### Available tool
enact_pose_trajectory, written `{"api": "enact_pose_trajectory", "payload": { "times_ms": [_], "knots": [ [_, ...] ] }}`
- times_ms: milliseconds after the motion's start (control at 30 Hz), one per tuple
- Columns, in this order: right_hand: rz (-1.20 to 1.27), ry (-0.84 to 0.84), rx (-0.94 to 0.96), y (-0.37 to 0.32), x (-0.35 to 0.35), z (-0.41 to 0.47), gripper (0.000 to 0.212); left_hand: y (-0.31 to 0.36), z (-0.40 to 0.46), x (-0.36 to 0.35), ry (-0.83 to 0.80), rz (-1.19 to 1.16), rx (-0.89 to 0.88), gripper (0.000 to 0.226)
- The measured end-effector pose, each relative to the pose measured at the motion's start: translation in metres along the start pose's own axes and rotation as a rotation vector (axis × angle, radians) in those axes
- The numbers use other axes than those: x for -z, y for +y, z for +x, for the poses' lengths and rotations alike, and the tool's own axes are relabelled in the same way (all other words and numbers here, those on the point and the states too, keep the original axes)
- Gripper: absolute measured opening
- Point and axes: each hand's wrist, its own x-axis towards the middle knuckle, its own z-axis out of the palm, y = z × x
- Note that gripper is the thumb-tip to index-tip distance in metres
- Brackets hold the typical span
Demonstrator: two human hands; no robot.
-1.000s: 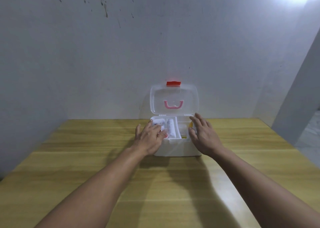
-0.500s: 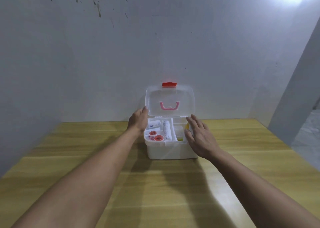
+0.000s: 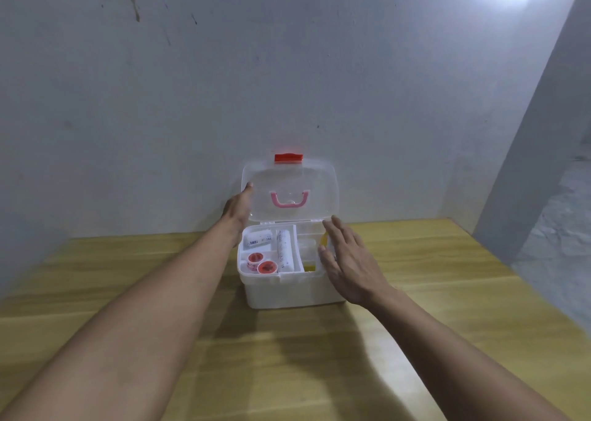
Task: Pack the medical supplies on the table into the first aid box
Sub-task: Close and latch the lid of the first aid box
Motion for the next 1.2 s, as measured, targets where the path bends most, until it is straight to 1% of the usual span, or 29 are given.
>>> {"api": "enact_pose_trajectory", "payload": {
  "times_ms": [67,133,233,333,400,500,567,600,667,733,800,933,1100,1200],
  "knots": [
    [0.021,0.0,-0.011,-0.001,0.0,0.0,0.057,0.003,-0.003,-0.001,0.005,-0.055,-0.011,0.05],
    [0.063,0.02,-0.031,-0.001,0.0,0.0,0.057,0.004,-0.007,0.0,-0.005,-0.079,-0.025,0.045],
    [0.112,0.084,-0.092,-0.004,0.002,0.003,0.062,0.008,-0.013,0.004,-0.007,-0.073,-0.048,0.047],
    [0.135,0.147,-0.12,-0.01,0.008,0.009,0.061,0.011,-0.017,0.009,0.007,-0.047,-0.069,0.056],
    [0.135,0.235,-0.109,-0.016,0.015,0.014,0.056,0.013,-0.021,0.011,0.019,-0.022,-0.077,0.061],
    [0.01,0.469,-0.019,-0.028,0.03,0.024,0.051,0.014,-0.031,0.014,0.028,0.0,-0.089,0.065],
    [-0.077,0.588,0.048,-0.036,0.041,0.032,0.051,0.015,-0.038,0.014,0.021,-0.001,-0.123,0.058],
    [-0.113,0.603,0.075,-0.038,0.046,0.035,0.052,0.014,-0.04,0.013,0.012,0.004,-0.146,0.051],
    [-0.18,0.549,0.131,-0.042,0.055,0.041,0.054,0.012,-0.046,0.014,-0.005,0.011,-0.178,0.052],
    [-0.208,0.452,0.183,-0.043,0.06,0.046,0.054,0.009,-0.05,0.015,0.0,0.037,-0.199,0.056],
    [-0.196,0.404,0.228,-0.042,0.064,0.048,0.046,0.007,-0.053,0.018,0.005,0.062,-0.209,0.058],
    [-0.162,0.426,0.295,-0.044,0.07,0.041,0.031,0.004,-0.06,0.021,0.0,0.075,-0.221,0.055],
    [-0.189,0.474,0.39,-0.043,0.073,0.026,0.02,-0.002,-0.07,0.022,-0.026,0.09,-0.232,0.053],
    [-0.193,0.464,0.418,-0.039,0.071,0.014,0.018,-0.008,-0.076,0.022,-0.024,0.118,-0.24,0.057]
  ]
}}
